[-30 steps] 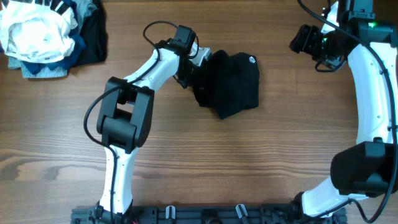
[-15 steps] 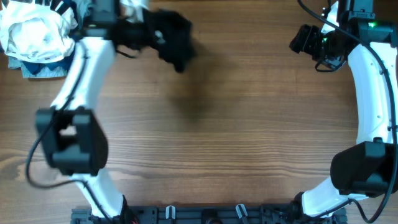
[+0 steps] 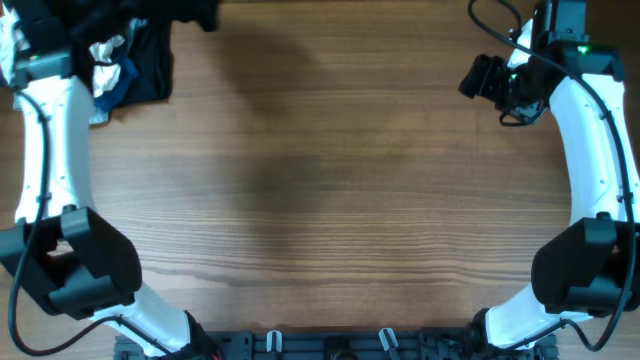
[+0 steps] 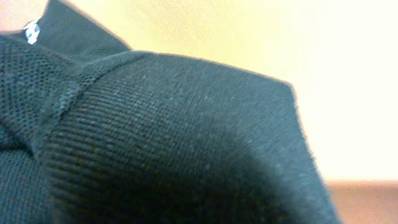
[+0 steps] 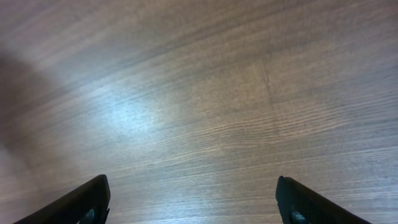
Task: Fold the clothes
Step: 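Carry the folded shirt with the left gripper to the top-left clothes pile, then place the shirt on the pile and open the left gripper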
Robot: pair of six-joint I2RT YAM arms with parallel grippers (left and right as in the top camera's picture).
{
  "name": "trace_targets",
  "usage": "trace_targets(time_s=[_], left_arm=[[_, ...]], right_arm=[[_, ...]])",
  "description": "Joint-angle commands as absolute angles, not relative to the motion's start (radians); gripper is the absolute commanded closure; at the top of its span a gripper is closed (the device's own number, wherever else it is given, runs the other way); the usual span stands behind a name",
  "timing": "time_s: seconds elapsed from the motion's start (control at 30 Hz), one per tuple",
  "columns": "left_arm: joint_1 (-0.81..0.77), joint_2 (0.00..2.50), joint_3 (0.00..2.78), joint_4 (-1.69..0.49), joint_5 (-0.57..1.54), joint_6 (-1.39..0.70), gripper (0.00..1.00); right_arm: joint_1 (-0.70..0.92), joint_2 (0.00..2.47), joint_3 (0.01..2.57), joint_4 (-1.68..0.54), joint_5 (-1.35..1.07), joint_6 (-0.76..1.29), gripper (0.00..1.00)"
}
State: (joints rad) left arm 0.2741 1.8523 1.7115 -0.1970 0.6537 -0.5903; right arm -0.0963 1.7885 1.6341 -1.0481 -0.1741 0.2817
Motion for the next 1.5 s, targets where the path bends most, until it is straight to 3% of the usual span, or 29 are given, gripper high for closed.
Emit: trace_targets(time_s=[0.0, 0.37, 0.77, 0.93, 1.17, 1.23, 1.3, 1.4, 1.47], left_arm=[[0.333, 1.816, 1.722, -0.105, 0.524, -0.561, 0.96], [0.397, 1.917, 1.722, 0.206, 0.337, -0.546, 0.96], [0.485, 2.057, 1.723, 0.393, 0.312, -0.542, 0.96], [0.511, 2.112, 1.722, 0.318, 0.340, -0.539, 0.96], [0.535, 2.127, 1.722, -0.027, 0.351, -0.527, 0.95], [0.556, 2.127, 1.722, -0.141, 0.351, -0.528, 0.72], [0.574, 2.126, 1.722, -0.233, 0.351, -0.528, 0.43], [0.594, 2.126, 1.722, -0.343, 0.351, -0.527, 0.23], [0.603, 2.121, 1.722, -0.392, 0.369, -0.524, 0.21]], right_arm=[[-0.093, 1.797, 1.561, -1.007, -0.156, 0.262, 0.14], [-0.093, 1.797, 1.492, -0.981, -0.156, 0.261, 0.12], [-0.091, 1.797, 1.492, -0.980, -0.157, 0.262, 0.13], [-0.091, 1.797, 1.492, -0.975, -0.189, 0.265, 0.13], [-0.091, 1.797, 1.492, -0.961, -0.195, 0.262, 0.12], [-0.091, 1.797, 1.492, -0.960, -0.195, 0.262, 0.12], [-0.091, 1.797, 1.492, -0.956, -0.194, 0.262, 0.12], [-0.091, 1.797, 1.492, -0.949, -0.194, 0.262, 0.12], [-0.091, 1.797, 1.492, -0.942, -0.195, 0.261, 0.12]])
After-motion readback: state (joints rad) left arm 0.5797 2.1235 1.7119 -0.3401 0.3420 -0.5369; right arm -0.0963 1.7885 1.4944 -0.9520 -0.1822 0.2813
